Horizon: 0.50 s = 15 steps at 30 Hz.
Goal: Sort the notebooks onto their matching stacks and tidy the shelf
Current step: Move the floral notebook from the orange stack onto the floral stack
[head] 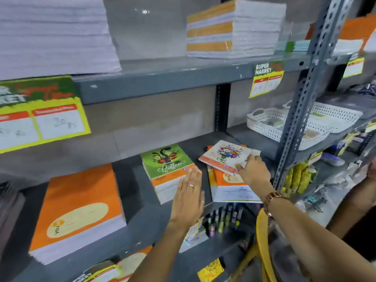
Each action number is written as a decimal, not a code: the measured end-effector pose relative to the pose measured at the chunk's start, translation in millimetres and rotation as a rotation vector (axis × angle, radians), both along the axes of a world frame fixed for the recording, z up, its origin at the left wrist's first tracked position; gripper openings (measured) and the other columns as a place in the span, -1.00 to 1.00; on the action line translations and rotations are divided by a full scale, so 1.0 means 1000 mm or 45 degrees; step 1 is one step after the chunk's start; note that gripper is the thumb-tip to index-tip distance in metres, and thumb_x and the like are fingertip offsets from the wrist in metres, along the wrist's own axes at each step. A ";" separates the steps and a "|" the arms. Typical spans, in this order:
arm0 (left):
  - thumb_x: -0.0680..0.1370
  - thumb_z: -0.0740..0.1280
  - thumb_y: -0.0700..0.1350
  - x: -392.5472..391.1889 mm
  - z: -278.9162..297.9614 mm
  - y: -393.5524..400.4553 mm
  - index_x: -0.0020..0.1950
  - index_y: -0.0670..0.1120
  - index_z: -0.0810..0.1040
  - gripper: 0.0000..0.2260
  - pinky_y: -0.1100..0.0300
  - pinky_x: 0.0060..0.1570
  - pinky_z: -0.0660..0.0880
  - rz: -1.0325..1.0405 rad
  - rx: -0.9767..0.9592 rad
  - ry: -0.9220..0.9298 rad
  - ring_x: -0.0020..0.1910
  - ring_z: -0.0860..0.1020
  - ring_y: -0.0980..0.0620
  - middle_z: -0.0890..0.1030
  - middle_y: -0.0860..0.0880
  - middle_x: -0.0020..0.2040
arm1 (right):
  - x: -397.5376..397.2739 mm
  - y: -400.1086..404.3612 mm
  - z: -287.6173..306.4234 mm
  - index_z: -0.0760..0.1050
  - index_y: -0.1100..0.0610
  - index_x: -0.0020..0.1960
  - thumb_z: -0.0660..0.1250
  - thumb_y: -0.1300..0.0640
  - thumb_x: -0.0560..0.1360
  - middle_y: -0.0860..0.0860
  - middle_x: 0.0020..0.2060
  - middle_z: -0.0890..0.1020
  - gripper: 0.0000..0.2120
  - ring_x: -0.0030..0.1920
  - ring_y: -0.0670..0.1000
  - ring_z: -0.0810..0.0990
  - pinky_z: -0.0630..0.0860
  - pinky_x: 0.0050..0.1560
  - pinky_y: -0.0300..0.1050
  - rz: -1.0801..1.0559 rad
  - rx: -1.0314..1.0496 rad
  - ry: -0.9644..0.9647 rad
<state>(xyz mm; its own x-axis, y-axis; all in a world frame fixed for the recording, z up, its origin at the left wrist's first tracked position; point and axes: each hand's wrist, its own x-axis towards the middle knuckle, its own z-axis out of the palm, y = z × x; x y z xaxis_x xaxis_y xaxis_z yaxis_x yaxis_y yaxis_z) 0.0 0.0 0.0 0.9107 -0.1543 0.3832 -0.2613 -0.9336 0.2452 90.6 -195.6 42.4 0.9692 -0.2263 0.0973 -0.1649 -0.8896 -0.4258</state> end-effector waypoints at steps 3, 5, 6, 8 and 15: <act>0.63 0.01 -0.02 0.013 -0.024 -0.004 0.53 -0.09 -0.07 -0.49 0.15 0.52 -0.08 -0.068 0.047 0.194 0.55 -0.11 0.02 -0.05 -0.04 0.57 | 0.016 0.004 -0.009 0.38 0.29 0.30 0.28 -0.17 0.48 0.23 0.23 0.52 -0.39 0.22 0.23 0.50 0.52 0.14 0.06 -0.048 0.198 0.137; 0.63 0.00 0.01 0.019 -0.035 -0.003 0.54 -0.07 -0.07 -0.49 0.18 0.51 -0.05 -0.102 0.055 0.278 0.55 -0.11 0.05 -0.06 -0.02 0.58 | 0.022 0.010 -0.011 0.49 0.30 0.17 0.27 -0.24 0.45 0.22 0.09 0.62 -0.38 0.12 0.20 0.57 0.54 0.07 0.02 -0.059 0.236 0.183; 0.63 0.00 0.02 0.020 -0.039 -0.002 0.54 -0.07 -0.08 -0.49 0.19 0.51 -0.05 -0.122 0.071 0.308 0.55 -0.11 0.06 -0.05 -0.02 0.58 | 0.025 0.013 -0.013 0.53 0.31 0.12 0.26 -0.27 0.45 0.21 0.04 0.64 -0.37 0.09 0.19 0.59 0.52 0.06 0.00 -0.063 0.210 0.180; 0.63 0.00 0.05 0.023 -0.045 -0.001 0.54 -0.07 -0.08 -0.47 0.20 0.50 -0.07 -0.148 0.104 0.356 0.55 -0.11 0.06 -0.05 -0.02 0.58 | 0.031 0.018 -0.013 0.53 0.31 0.14 0.22 -0.31 0.45 0.21 0.08 0.62 -0.33 0.15 0.19 0.55 0.49 0.12 -0.01 -0.084 0.127 0.197; 0.61 -0.06 0.14 0.024 -0.049 -0.002 0.53 -0.11 -0.14 -0.41 0.13 0.53 -0.19 -0.168 0.344 0.442 0.55 -0.16 0.03 -0.11 -0.05 0.57 | 0.054 0.040 -0.002 0.45 0.25 0.24 0.14 -0.13 0.55 0.18 0.20 0.53 -0.51 0.15 0.14 0.54 0.45 -0.01 -0.12 -0.157 -0.149 0.421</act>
<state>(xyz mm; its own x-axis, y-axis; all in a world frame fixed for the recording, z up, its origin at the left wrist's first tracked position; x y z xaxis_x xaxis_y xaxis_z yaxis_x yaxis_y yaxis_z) 24.3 -2.1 -49.5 0.9439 -0.3299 -0.0110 -0.3276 -0.9404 0.0911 144.7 -155.7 40.3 0.9186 -0.3495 -0.1846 -0.3859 -0.8940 -0.2277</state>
